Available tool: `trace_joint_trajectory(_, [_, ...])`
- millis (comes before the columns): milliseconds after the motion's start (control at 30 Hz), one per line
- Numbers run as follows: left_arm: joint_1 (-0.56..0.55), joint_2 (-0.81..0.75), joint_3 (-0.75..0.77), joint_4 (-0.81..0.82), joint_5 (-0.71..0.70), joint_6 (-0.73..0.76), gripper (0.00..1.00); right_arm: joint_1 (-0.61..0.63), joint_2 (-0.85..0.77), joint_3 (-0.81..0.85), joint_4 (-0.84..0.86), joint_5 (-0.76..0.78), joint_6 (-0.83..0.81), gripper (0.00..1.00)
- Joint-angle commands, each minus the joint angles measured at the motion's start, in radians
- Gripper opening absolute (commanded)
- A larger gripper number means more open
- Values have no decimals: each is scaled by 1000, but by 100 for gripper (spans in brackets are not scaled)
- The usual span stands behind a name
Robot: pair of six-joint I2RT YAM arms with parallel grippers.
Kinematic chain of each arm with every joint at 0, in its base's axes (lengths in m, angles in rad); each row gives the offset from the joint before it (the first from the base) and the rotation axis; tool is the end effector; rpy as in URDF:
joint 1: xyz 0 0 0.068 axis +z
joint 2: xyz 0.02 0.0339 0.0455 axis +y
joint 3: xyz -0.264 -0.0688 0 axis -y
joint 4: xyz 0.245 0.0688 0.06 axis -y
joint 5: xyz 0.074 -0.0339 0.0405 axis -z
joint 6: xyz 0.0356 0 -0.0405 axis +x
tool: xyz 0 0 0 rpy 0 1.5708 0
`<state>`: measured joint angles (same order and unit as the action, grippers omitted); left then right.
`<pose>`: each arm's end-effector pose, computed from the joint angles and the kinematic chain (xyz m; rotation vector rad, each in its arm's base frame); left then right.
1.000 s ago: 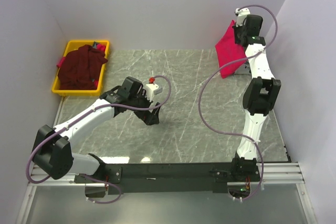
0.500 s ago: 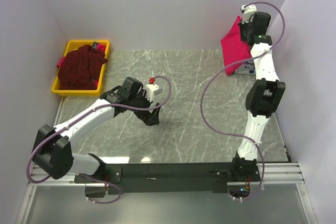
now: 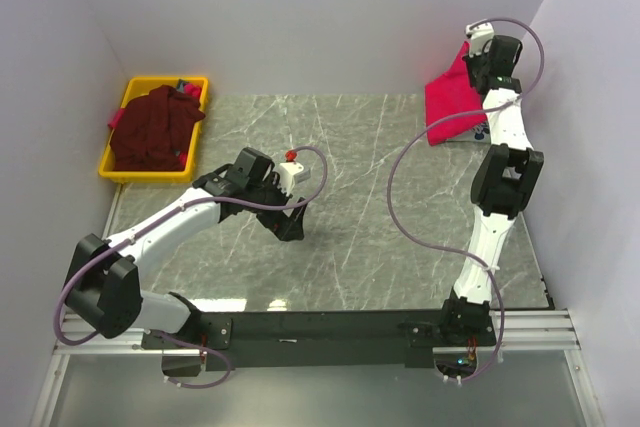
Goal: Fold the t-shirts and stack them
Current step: Neatly place the folded tshirt to the corner, then reset both grippers
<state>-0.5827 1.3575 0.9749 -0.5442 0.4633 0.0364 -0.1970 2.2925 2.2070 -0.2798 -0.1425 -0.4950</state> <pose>0.2228 -0.1659 0.2511 0.9602 2.3488 -0.8023 0.5361 -0.1018 0.3115 -0.3829 1.9078 -0.3231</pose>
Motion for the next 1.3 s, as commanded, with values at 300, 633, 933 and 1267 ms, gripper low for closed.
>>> trace_joint_trajectory(300, [3, 14, -1, 3, 49, 2, 99, -32, 62, 54, 218, 1, -152, 1])
trace_joint_trajectory(633, [3, 17, 2, 1, 54, 0, 99, -39, 55, -1, 361, 181, -82, 84])
trace_joint_trajectory(933, [79, -18, 25, -14, 86, -15, 99, -13, -77, -33, 126, 81, 82, 84])
trace_joint_trajectory(1267, [314, -9, 186, 50, 150, -167, 99, 13, -519, -323, -160, -196, 421, 89])
